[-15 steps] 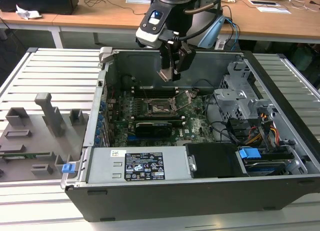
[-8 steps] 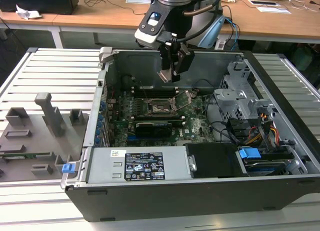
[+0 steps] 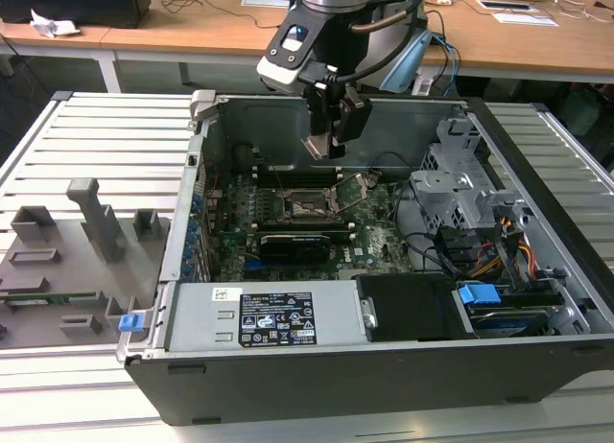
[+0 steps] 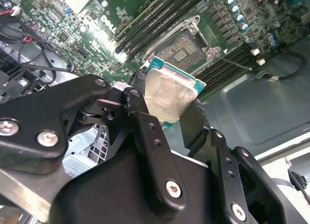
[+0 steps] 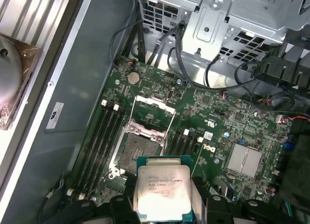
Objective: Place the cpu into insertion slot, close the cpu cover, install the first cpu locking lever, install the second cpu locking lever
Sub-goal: 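Place the cpu into insertion slot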
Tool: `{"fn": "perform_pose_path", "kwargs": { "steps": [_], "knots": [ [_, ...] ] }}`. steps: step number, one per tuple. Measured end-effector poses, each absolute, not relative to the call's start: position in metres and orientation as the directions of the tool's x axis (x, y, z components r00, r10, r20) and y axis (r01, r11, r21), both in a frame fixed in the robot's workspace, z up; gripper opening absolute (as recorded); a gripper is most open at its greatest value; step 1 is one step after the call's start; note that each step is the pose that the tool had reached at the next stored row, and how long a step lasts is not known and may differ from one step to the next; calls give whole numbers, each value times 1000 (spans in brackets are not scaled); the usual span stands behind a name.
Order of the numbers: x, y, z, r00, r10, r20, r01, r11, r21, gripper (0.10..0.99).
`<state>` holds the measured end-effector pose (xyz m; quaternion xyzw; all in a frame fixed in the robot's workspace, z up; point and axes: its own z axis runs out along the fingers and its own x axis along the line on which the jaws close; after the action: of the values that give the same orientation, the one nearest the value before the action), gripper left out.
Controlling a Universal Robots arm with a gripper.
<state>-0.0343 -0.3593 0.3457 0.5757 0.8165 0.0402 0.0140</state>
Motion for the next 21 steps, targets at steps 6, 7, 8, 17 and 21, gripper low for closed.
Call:
{"fn": "perform_pose_path", "kwargs": {
  "steps": [6, 7, 8, 17, 21],
  "knots": [
    [-34, -359, 344, -319, 947, 24, 945, 316, 81, 525],
    [-34, -359, 344, -317, 948, 24, 946, 314, 81, 525],
    [-34, -359, 343, -314, 949, 24, 947, 311, 80, 525],
    [-35, -359, 337, -239, 971, 24, 968, 237, 80, 525],
    [-35, -359, 334, -205, 978, 24, 976, 202, 80, 525]
  ]
}}
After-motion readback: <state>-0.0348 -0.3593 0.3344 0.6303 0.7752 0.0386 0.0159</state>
